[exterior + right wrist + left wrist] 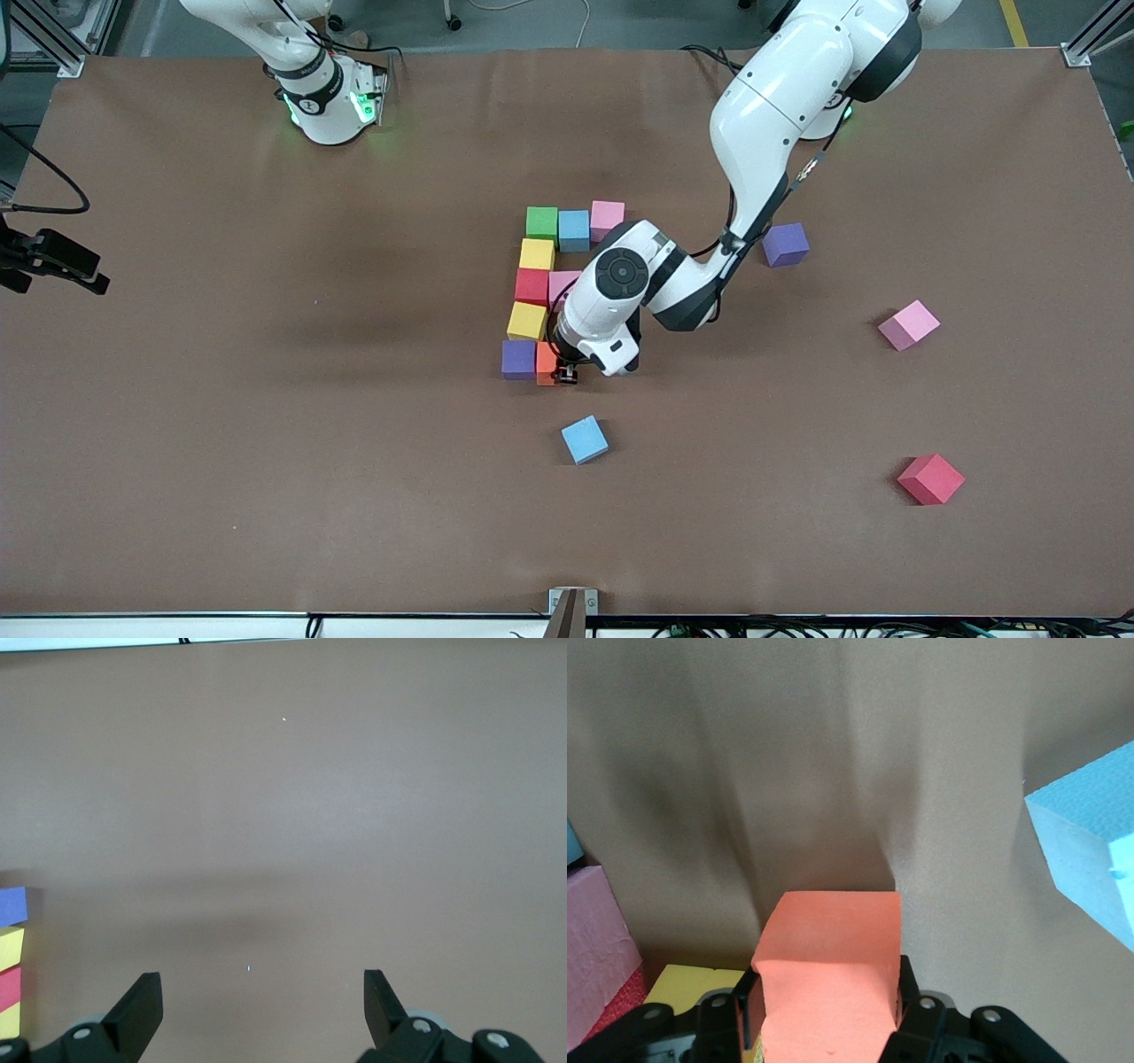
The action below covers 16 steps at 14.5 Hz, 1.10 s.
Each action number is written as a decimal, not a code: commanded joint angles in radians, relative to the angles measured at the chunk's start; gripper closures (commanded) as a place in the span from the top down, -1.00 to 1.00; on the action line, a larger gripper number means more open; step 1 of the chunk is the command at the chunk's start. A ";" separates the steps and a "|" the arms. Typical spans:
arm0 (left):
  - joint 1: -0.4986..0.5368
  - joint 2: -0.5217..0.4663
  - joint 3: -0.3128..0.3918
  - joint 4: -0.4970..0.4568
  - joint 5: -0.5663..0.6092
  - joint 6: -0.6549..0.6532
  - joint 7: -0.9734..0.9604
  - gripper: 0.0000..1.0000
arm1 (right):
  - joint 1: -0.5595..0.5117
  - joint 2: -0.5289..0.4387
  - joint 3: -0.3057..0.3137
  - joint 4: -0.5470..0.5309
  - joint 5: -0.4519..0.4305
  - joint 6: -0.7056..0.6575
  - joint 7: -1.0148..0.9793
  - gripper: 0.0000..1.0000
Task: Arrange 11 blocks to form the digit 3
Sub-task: 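Set orange beside purple with the left gripper, open and lift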
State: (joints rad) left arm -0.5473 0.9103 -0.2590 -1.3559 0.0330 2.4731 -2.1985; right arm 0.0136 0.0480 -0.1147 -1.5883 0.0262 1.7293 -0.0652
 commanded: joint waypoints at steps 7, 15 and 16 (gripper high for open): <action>-0.008 0.018 0.006 0.017 0.010 0.013 0.008 0.41 | 0.002 -0.050 -0.003 -0.009 -0.020 0.013 -0.001 1.00; 0.012 -0.054 0.007 0.015 0.039 -0.023 0.023 1.00 | 0.005 -0.033 -0.003 -0.007 -0.019 0.029 0.004 1.00; 0.021 -0.059 0.006 0.015 0.082 -0.040 0.034 1.00 | 0.011 -0.031 -0.003 -0.005 -0.020 0.027 0.002 1.00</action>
State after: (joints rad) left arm -0.5389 0.8837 -0.2552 -1.3297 0.0590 2.4704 -2.1819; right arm 0.0145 0.0062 -0.1157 -1.6123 0.0247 1.7589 -0.0665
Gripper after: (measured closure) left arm 0.000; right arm 0.000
